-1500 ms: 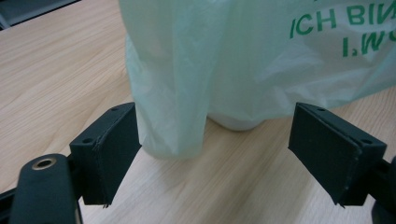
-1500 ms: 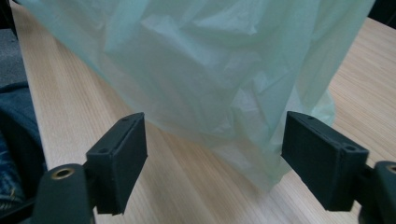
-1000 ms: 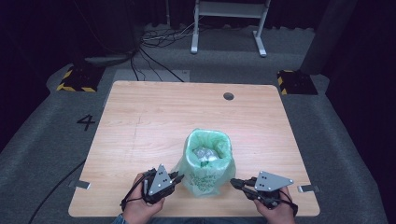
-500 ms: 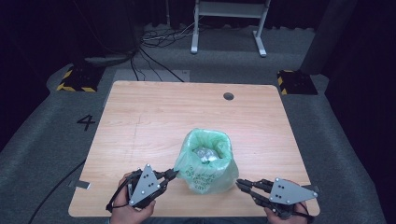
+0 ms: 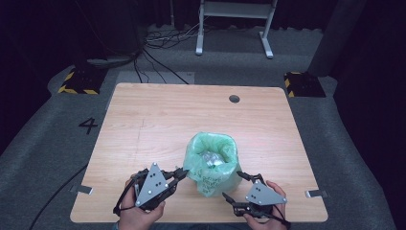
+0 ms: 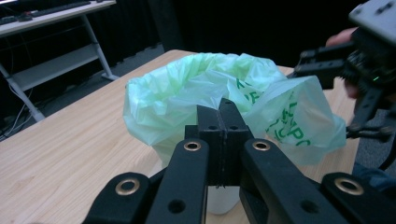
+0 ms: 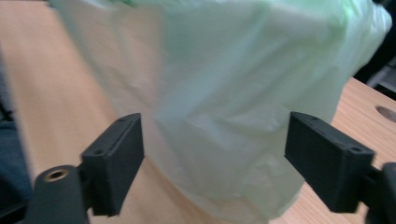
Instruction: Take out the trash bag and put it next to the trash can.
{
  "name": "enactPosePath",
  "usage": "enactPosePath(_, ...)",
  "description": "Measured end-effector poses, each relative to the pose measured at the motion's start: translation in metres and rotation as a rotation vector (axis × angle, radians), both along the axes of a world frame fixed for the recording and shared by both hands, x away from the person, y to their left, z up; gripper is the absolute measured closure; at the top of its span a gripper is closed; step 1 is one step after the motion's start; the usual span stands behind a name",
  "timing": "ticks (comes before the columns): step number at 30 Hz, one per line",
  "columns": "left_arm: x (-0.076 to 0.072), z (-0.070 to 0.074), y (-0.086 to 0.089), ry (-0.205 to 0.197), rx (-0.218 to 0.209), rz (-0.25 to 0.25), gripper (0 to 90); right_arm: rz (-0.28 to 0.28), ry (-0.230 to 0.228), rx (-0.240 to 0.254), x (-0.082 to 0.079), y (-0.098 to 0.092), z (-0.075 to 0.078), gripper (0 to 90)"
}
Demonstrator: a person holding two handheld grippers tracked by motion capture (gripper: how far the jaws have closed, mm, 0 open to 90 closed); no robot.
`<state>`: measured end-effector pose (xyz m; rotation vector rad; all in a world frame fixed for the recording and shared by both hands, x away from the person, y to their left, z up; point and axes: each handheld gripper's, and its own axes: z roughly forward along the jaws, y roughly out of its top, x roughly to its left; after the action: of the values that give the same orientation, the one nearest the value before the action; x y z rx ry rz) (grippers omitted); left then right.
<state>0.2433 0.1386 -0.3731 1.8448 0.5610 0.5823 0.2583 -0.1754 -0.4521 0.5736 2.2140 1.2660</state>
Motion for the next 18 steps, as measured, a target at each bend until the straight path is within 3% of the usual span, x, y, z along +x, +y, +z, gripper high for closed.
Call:
enactPosePath(2, 0.001, -0.001, 0.001, -0.002, -0.003, 0.002, 89.5, 0.047, 0.075, -0.023, 0.007, 0.001, -0.003, 73.1)
enactPosePath(3, 0.001, -0.001, 0.002, 0.000, -0.005, 0.004, 89.5, 0.047, 0.075, -0.023, 0.007, 0.001, -0.003, 73.1)
enactPosePath(4, 0.001, -0.001, 0.003, 0.000, -0.009, 0.007, 89.5, 0.060, 0.090, -0.027, 0.009, -0.001, -0.003, 86.3)
enactPosePath(5, 0.002, -0.001, 0.004, 0.002, -0.013, 0.007, 89.5, 0.069, 0.109, -0.014, 0.009, -0.003, -0.001, 90.0)
enactPosePath(7, 0.003, -0.001, 0.006, 0.004, -0.022, 0.012, 89.5, 0.059, 0.104, 0.005, 0.008, -0.008, 0.003, 90.0)
enactPosePath(13, 0.003, 0.002, 0.010, -0.008, -0.025, 0.022, 89.5, 0.059, 0.028, 0.052, -0.001, -0.026, 0.030, 90.0)
enactPosePath(14, 0.004, 0.004, 0.010, -0.017, -0.028, 0.029, 89.5, 0.058, 0.009, 0.077, -0.003, -0.032, 0.040, 90.0)
enactPosePath(18, 0.009, 0.009, 0.011, -0.031, -0.037, 0.039, 89.5, 0.061, -0.021, 0.115, -0.003, -0.041, 0.056, 90.0)
